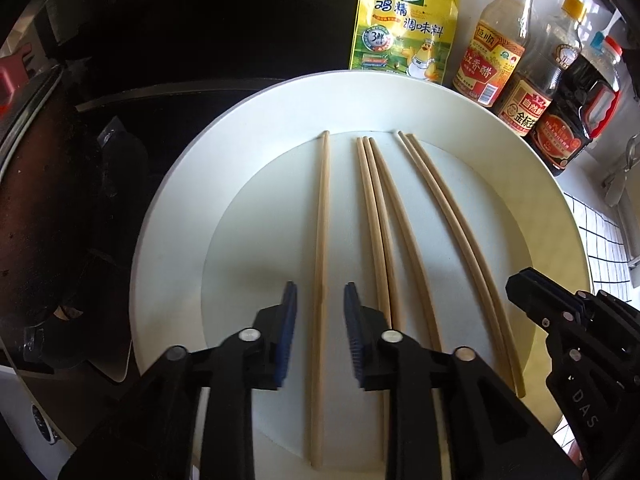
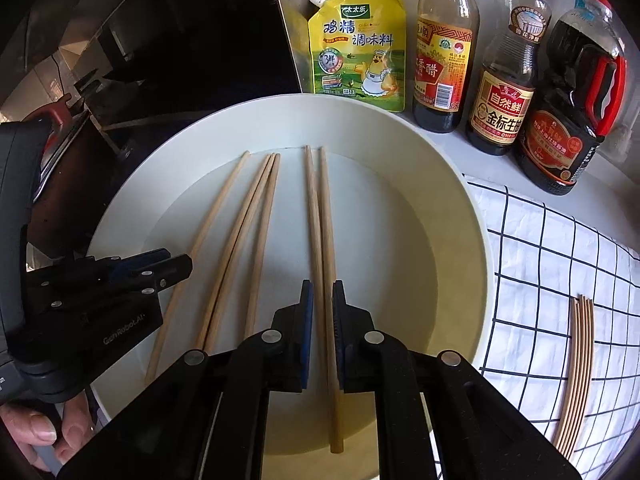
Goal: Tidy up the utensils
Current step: 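Open the right tool to release its chopstick in the basin while the left tool releases its own, then move both open tools back over the chopstick bundle on the cloth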
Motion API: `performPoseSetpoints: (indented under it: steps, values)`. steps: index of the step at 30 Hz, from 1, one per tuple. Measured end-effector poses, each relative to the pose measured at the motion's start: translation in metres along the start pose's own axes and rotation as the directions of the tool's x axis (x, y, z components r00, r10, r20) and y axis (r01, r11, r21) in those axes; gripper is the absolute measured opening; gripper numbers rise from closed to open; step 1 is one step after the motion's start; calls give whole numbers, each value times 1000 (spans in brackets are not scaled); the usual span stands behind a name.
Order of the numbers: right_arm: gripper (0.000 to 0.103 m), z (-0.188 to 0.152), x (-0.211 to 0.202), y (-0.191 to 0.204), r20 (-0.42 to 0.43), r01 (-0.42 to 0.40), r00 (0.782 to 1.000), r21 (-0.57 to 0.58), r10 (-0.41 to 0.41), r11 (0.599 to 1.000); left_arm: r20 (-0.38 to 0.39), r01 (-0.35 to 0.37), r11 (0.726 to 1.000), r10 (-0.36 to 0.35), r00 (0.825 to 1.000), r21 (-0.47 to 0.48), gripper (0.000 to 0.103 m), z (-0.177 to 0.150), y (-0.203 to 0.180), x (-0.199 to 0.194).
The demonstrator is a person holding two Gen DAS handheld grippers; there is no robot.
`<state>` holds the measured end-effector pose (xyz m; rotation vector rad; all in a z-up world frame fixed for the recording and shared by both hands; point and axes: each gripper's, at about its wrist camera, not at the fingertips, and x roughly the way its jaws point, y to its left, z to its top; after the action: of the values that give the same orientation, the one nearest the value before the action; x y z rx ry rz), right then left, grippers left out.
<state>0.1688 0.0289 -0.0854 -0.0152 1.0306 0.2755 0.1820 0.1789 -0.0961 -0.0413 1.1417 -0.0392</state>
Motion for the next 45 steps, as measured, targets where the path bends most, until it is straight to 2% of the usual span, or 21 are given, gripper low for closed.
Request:
performPoseSetpoints:
  steps: [1,2,4,11,23,45]
  values:
    - [10,-1,-2,-1,2,0,1000,3,0,1000,5,-3,1000,3,1000,1,33,-1,0,-1]
    - [10,-2,-4,-2,3,-1,1000,6,1,1000,10,-6,1000,6,1000,1,42,-1,-1,-3]
    - [11,-4,-8,-3,8,-6,1000,8,6,1000,35,-15,1000,15,999,1,50,-3,-1,-9]
    - [14,-9,-30,-5,45,7,999,3,-7,1000,70,-24,1000,23,997,7,62,-8,-4,-23]
    - [25,-28,-67,-12,81,21,997,11,-22,1000,144,-25,999,20,989,31,75,-25,-19,-57]
    - [32,-100,-141,-56,132,49,990,71,-58,996,175,30,997,-42,984,75,80,-73,-69,-104]
